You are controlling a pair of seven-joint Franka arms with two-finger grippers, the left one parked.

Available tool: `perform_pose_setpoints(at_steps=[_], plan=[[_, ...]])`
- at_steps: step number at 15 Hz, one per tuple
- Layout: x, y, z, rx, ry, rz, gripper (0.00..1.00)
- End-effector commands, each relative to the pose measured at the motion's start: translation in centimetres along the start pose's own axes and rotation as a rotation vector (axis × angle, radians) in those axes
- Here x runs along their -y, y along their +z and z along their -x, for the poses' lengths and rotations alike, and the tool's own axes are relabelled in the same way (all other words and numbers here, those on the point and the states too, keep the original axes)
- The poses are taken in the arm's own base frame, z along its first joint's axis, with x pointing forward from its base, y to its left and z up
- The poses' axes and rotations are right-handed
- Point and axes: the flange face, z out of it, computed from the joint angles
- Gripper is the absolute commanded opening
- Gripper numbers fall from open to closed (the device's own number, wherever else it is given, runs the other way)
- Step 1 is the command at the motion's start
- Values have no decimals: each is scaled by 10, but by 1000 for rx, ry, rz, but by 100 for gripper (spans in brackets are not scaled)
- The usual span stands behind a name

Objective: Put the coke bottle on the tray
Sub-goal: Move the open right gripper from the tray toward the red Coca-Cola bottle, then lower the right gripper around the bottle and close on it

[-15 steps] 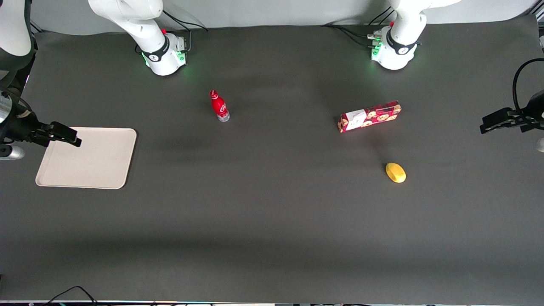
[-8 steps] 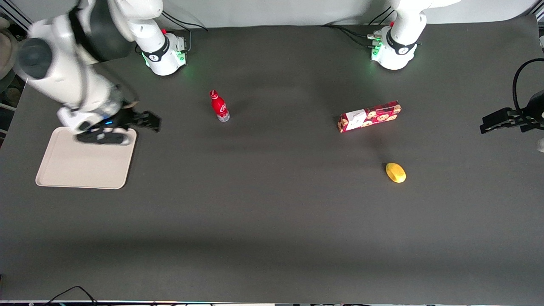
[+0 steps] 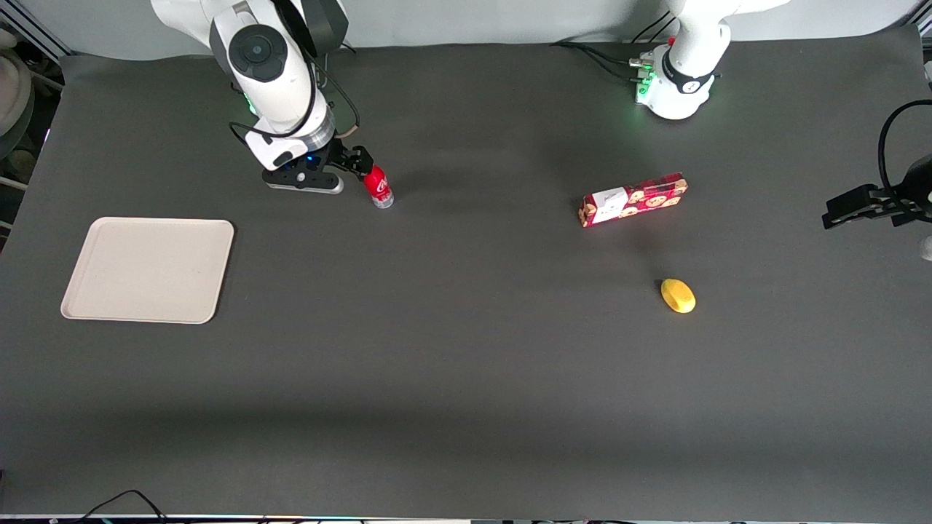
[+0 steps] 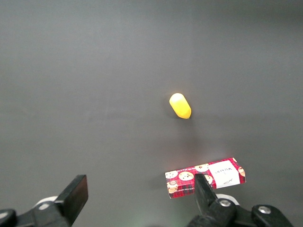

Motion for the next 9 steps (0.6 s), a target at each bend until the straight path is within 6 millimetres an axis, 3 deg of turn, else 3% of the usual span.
perform_pose_setpoints(at_steps=[1, 3, 6, 9], plan=[[-4, 26, 14, -11, 16, -12, 100], [6, 53, 30, -32, 2, -35, 100], [18, 68, 45, -31, 4, -44, 100], [17, 84, 56, -15, -4, -20, 100]])
